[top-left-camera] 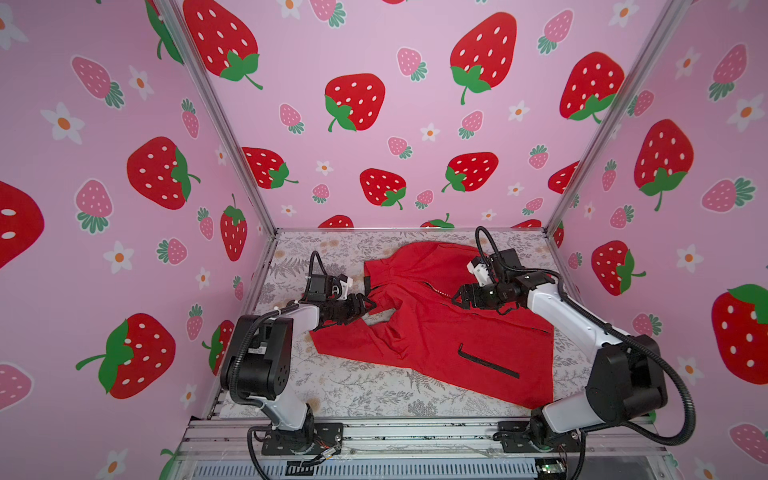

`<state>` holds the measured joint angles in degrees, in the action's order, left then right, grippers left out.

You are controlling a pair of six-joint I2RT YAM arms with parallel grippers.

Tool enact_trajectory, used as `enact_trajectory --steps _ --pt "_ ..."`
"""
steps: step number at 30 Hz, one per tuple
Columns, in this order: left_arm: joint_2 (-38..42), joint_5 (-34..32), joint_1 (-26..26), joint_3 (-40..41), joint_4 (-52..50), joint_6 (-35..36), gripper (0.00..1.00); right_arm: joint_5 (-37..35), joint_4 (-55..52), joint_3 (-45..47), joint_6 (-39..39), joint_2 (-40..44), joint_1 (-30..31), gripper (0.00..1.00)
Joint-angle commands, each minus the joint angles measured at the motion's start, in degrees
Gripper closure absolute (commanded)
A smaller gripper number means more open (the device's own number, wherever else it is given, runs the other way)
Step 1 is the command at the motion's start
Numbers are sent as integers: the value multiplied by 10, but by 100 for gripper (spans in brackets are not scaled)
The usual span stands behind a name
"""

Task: Unzip the jacket
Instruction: Flatten out the jacket at the center of the board.

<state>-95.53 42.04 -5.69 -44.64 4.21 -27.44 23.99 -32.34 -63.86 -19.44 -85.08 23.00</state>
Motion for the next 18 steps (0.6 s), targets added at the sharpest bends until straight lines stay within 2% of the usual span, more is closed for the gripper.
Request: enact_trajectory --steps 1,4,8,11,14,16,18 --pt "-10 12 -9 -3 61 32 38 20 7 10 3 16 -7 18" --pt "-19 30 -19 -1 100 33 55 63 26 23 0 13 -22 18" --pt "-25 30 -31 -10 111 39 74 162 95 55 -27 13 -53 18" --pt "-21 16 -30 -17 102 37 84 193 112 60 -33 12 -63 18" --pt "11 -8 -27 -26 64 40 100 180 87 57 -21 13 -72 18" --pt "46 -37 -27 -47 -3 53 100 141 57 56 -12 20 -82 18" --pt "79 -97 -27 -104 -145 85 100 56 4 51 3 30 -85 18"
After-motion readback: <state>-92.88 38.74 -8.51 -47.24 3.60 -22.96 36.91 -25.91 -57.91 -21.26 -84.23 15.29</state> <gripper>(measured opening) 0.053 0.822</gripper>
